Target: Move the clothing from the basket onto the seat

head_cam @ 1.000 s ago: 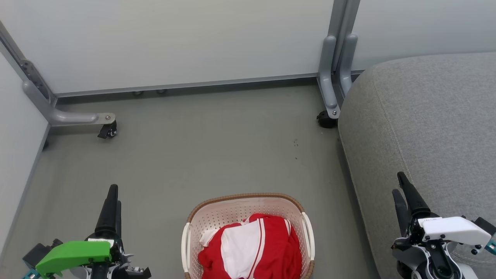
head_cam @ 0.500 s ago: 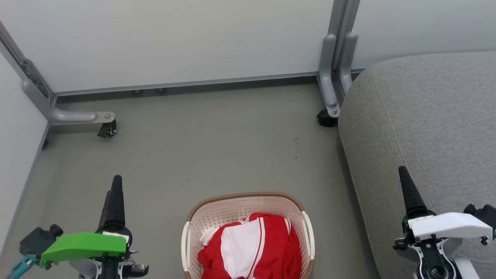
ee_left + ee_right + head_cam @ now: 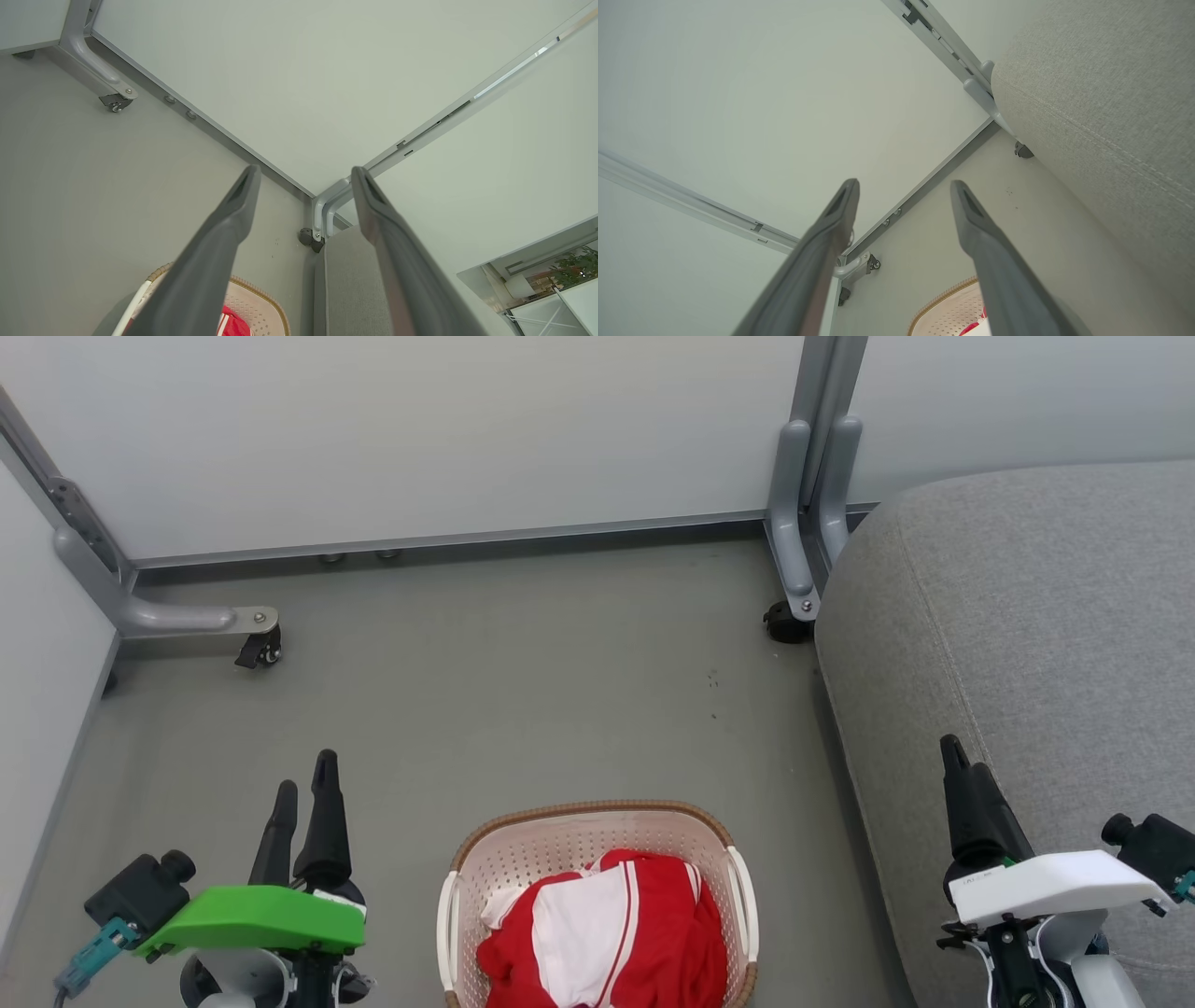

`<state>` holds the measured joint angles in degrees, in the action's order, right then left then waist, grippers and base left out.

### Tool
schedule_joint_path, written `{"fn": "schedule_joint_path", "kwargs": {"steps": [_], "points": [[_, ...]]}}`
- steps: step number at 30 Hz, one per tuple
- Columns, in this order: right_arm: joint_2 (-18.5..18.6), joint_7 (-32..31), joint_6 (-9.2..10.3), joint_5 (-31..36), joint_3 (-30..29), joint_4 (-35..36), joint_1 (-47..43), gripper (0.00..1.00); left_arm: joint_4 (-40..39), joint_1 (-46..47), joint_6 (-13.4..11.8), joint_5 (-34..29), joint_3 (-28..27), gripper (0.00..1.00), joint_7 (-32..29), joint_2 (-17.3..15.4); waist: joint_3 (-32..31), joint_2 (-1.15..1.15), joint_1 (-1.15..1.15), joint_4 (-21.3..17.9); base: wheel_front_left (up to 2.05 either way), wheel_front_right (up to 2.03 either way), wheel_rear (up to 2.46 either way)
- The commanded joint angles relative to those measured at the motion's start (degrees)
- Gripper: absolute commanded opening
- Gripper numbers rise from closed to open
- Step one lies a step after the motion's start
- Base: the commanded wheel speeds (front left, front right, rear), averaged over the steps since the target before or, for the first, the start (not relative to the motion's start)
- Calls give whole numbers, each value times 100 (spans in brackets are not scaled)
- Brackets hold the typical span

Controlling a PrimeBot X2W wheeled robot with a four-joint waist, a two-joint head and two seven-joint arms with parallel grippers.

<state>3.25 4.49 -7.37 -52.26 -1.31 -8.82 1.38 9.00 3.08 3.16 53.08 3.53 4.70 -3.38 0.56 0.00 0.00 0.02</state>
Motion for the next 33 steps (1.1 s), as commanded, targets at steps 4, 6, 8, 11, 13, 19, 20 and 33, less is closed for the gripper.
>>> {"fn": "schedule_joint_path", "kwargs": {"steps": [4,6,8,11,13,19,20,33], "points": [[21,120,-13,592,57,164,-41,100,-114,3,-66,-576,97,100,113,-23,-19,0,0,-5,0,0,0],[21,152,-13,756,77,185,-63,100,-122,-16,-84,-736,117,100,145,-20,-27,0,0,-6,0,0,0],[20,189,-13,922,95,202,-81,100,-117,-40,-111,-876,137,100,177,-18,-33,0,0,-5,0,0,0],[17,252,-14,1269,143,244,-118,100,-70,-71,-137,-1114,168,100,240,-14,-37,0,0,-4,0,0,0],[15,279,-14,1436,167,274,-141,100,-72,-62,-148,-1248,185,100,268,-12,-34,0,0,-3,0,0,0],[10,369,-14,1874,210,354,-186,100,-108,-76,-193,-1655,246,100,361,-5,-23,0,0,-4,0,0,0],[9,383,-15,1936,215,366,-190,100,-115,-80,-199,-1716,255,100,371,-4,-21,0,0,-5,0,0,0],[-1,558,-15,2759,267,520,-249,100,-198,-103,-276,-2550,385,100,545,9,1,0,0,-19,0,0,0]]}}
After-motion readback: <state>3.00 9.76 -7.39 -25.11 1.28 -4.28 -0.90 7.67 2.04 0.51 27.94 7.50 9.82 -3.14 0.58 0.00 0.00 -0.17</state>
